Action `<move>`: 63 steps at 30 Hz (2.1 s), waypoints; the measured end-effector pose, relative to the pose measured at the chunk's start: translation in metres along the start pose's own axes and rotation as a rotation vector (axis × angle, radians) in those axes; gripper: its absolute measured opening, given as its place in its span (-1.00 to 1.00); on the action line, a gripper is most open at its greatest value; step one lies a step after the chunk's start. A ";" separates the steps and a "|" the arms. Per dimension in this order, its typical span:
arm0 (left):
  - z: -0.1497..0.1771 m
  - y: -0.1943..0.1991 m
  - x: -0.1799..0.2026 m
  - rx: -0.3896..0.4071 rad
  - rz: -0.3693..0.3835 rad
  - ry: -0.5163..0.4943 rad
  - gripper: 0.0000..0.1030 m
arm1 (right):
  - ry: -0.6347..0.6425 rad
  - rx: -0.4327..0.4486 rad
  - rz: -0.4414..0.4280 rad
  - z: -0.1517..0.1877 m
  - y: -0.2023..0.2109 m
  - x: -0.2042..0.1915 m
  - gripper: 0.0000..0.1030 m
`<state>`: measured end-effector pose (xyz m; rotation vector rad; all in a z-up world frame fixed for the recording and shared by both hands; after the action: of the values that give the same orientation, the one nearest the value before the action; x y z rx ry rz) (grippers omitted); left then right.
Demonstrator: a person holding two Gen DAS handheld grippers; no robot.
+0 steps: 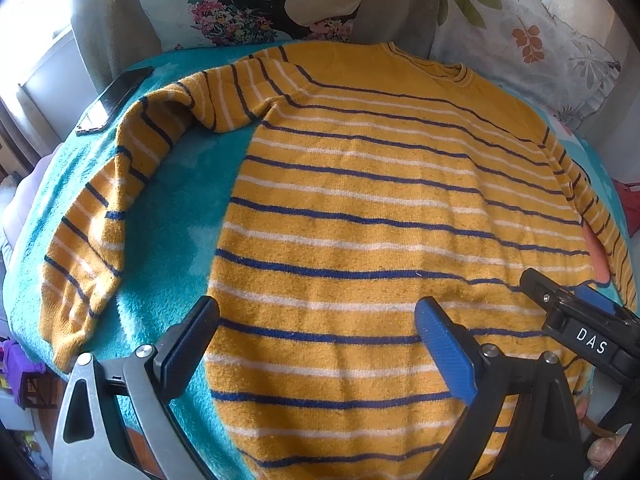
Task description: Fold small clothes
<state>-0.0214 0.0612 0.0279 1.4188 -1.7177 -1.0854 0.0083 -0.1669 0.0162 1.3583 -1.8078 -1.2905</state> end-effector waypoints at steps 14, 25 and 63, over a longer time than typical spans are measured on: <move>0.003 0.006 0.000 0.005 -0.062 0.092 0.90 | 0.044 -0.016 -0.037 -0.009 -0.005 0.016 0.99; 0.032 0.026 -0.107 0.027 -0.221 0.331 0.90 | 0.089 -0.014 -0.071 -0.012 -0.007 -0.002 0.99; 0.084 0.030 -0.314 0.098 0.008 0.639 -0.84 | 0.174 0.023 0.052 0.026 0.000 -0.062 0.99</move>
<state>-0.0446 0.3870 0.0238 1.5946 -1.3143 -0.4610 0.0086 -0.0997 0.0139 1.3813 -1.7319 -1.0917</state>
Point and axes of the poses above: each gripper's, at about its wrist camera, not at the fingertips, and y roughly against the way its jaws point, x to its right, z to its underside, the point moved 1 cm from there along -y, roughly the way its jaws point, and after that the axes turned 9 degrees about -y, right-handed, at the moved point
